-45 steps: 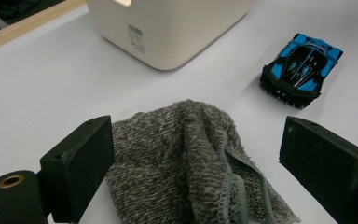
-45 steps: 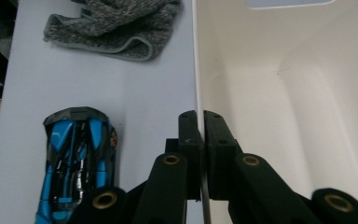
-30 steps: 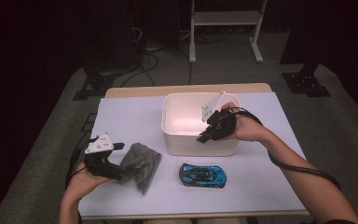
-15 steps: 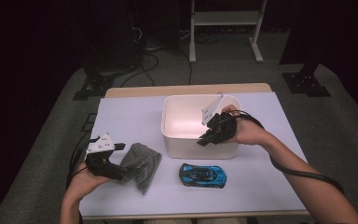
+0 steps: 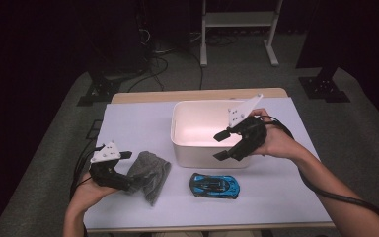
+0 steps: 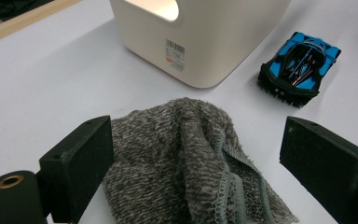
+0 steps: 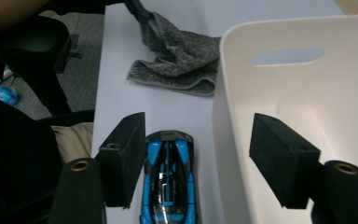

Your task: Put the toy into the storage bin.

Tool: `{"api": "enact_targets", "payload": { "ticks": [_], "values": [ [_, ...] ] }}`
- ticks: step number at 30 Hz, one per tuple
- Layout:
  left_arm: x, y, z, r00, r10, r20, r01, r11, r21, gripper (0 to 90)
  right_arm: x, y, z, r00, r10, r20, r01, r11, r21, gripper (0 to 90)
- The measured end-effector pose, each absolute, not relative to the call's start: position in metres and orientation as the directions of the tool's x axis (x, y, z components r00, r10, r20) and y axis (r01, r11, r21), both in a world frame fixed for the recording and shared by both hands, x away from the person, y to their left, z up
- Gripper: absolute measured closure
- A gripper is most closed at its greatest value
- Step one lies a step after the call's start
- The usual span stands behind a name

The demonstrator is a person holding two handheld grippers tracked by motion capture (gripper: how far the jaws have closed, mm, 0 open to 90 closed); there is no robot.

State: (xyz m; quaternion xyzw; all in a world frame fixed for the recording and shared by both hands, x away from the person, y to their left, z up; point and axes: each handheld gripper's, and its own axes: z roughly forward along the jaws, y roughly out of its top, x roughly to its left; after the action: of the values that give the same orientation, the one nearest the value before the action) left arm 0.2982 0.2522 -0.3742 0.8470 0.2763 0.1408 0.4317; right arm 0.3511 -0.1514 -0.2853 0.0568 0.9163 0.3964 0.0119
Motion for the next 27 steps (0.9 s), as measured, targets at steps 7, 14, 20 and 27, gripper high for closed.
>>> {"api": "enact_targets", "payload": {
  "ticks": [7,14,20,27],
  "values": [
    [0.296,0.254,-0.372,0.805,0.594,0.004,0.338,-0.464,0.819,8.7,0.312,-0.155,-0.293,-0.997,0.071,0.016,0.059,0.67,0.74,29.8],
    [0.296,0.253,-0.371,0.807,0.59,0.006,0.335,-0.466,0.819,8.7,0.305,-0.151,-0.351,-0.994,0.09,0.057,0.105,0.732,0.673,26.1],
    [0.296,0.254,-0.372,0.808,0.589,0.004,0.335,-0.466,0.819,8.7,0.31,-0.146,-0.386,-0.991,0.117,0.07,0.134,0.742,0.657,22.0],
    [0.295,0.255,-0.371,0.808,0.589,0.0,0.332,-0.455,0.826,8.7,0.318,-0.14,-0.41,-0.989,0.137,0.06,0.143,0.756,0.639,18.7]
  ]
}}
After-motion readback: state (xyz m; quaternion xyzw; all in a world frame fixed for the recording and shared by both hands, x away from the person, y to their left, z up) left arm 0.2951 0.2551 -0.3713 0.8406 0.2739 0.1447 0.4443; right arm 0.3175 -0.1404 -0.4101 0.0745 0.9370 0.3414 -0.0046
